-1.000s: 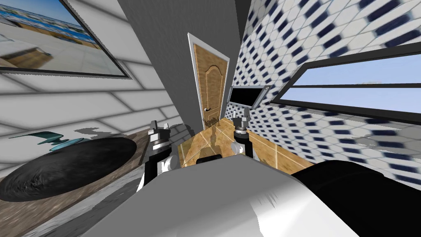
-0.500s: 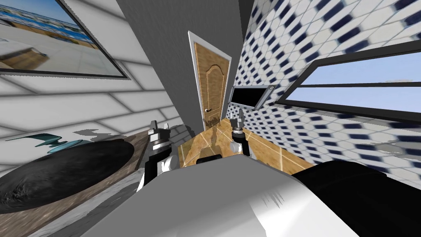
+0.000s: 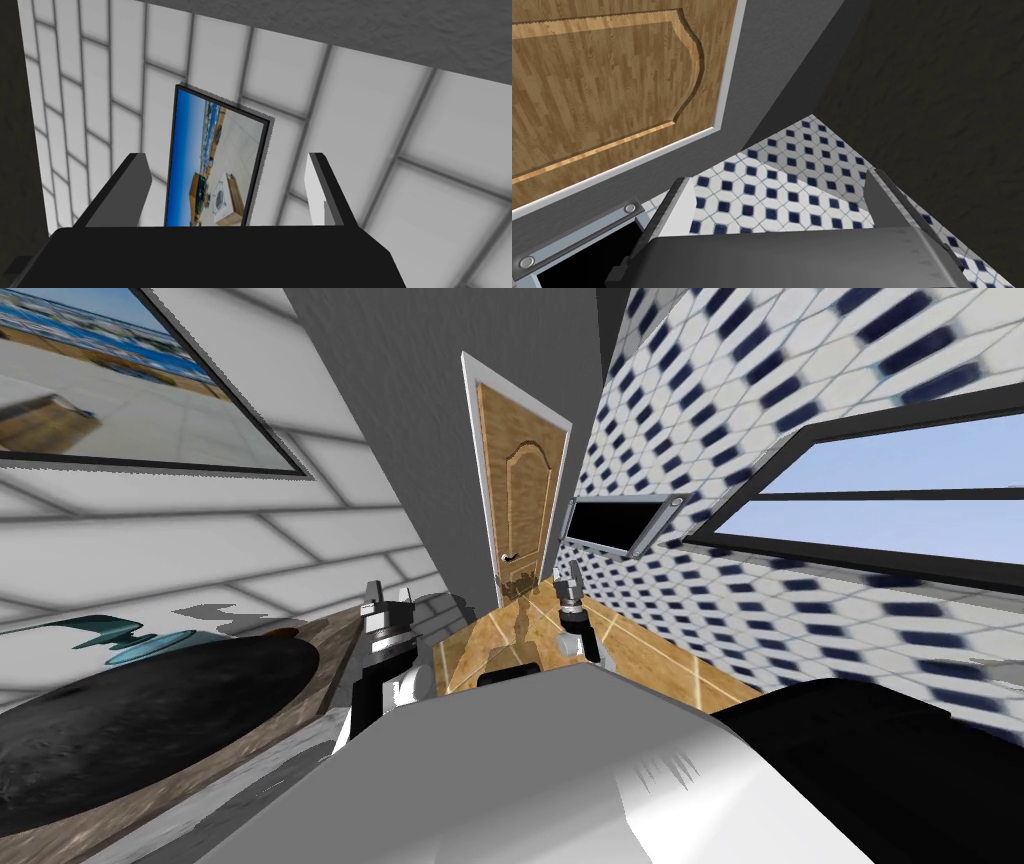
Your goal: Pull the door open
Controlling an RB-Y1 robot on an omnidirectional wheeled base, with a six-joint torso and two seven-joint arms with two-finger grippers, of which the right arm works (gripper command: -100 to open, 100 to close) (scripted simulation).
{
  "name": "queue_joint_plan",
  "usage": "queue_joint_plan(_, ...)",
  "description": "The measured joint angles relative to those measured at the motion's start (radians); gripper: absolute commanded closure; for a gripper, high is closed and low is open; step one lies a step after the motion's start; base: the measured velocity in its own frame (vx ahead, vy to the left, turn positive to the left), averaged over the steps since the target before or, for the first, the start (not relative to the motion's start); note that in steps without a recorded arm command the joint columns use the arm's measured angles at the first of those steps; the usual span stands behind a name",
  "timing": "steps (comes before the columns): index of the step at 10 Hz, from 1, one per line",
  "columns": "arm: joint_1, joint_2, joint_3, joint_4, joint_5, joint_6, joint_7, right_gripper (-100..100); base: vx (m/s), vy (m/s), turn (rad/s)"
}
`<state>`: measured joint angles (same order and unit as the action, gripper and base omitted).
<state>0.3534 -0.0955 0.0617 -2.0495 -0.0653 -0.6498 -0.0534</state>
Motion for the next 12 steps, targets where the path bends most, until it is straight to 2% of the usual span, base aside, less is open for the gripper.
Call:
queue_joint_plan(2,-0.021,-0.006,0.006,0.045,0.009,0.001,-0.006,-100,0.098,-0.011,0.058)
queue_joint_plan(7,-0.071,-0.041,0.004,0.176,0.023,-0.006,-0.041,-100,0.099,-0.013,0.062)
queue_joint_plan(10,-0.101,-0.062,0.006,0.274,0.033,-0.028,-0.063,-100,0.099,-0.016,0.064)
queue_joint_plan(12,-0.123,-0.073,0.009,0.321,0.041,-0.022,-0.075,-100,0.091,-0.013,0.060)
